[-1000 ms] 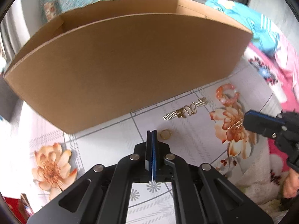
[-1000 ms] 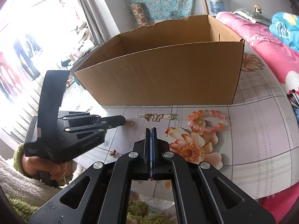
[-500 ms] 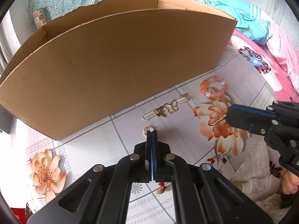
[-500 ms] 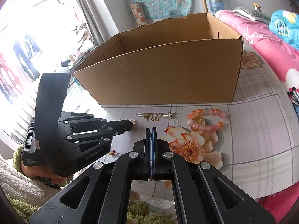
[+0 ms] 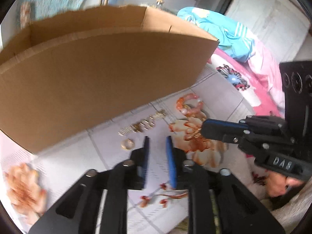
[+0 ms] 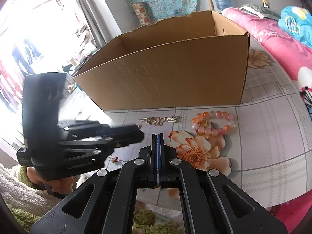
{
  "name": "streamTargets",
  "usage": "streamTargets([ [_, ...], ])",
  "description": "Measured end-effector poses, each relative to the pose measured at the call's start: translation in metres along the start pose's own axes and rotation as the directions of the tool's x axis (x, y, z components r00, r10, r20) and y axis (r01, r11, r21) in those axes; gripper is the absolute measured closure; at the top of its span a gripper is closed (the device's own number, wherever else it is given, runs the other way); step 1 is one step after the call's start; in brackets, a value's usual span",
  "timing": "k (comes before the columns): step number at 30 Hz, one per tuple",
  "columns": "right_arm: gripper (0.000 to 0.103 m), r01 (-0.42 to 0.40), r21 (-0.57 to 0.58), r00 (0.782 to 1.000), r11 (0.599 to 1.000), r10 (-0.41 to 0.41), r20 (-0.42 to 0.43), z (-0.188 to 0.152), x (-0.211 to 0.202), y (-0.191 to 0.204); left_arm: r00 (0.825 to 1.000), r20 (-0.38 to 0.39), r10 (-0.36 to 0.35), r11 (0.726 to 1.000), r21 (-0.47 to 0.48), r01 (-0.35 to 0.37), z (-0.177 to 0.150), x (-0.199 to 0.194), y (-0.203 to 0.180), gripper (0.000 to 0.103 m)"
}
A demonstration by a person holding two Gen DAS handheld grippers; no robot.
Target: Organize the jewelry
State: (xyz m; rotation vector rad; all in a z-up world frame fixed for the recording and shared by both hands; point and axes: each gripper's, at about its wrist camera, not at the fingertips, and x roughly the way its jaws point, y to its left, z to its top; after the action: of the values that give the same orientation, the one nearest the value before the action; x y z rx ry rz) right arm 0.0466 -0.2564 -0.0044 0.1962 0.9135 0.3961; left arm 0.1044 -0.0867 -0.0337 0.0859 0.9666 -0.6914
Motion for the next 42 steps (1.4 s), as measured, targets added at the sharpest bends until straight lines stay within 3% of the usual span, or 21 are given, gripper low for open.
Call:
streamTargets([
  [6,0.103,-0.007,0.003,1.000,1.000,0.007,-0.002,0.002,0.003,-0.001,0.984,-0.017,0.175,0.983,0.052,-0.174,0.005,0.004,0.017,0.075],
  [11,0.103,-0.008,0.001,1.000,1.000,0.008,-0.003,0.001,0.003,-0.001,0.966,-0.032,0.257,0.963,0.086,-0.254,0.002,0.010,0.018,0.075],
  [19,0.103,-0.026,0.025,1.000,0.999,0.027,-0.011,0.004,0.005,-0.009,0.976,-0.069,0.208,0.977,0.059,-0.205,-0.006,0.006,0.001,0.075],
  [26,0.103,-0.022,0.045,1.000,0.999,0.023,-0.007,0.002,0.002,-0.014,0.993,-0.068,0.097,0.994,-0.045,-0.100,-0.009,-0.005,0.003,0.075],
  [36,0.103,-0.036,0.081,0.999,0.996,0.036,0.005,-0.001,0.000,-0.022,0.983,-0.177,0.041,0.990,-0.127,-0.064,-0.005,0.007,-0.007,0.075],
  [42,0.103,-0.054,0.103,0.998,0.993,0.052,0.021,-0.007,-0.007,-0.034,0.977,-0.192,0.087,0.986,-0.121,-0.112,0.000,0.009,-0.009,0.075],
])
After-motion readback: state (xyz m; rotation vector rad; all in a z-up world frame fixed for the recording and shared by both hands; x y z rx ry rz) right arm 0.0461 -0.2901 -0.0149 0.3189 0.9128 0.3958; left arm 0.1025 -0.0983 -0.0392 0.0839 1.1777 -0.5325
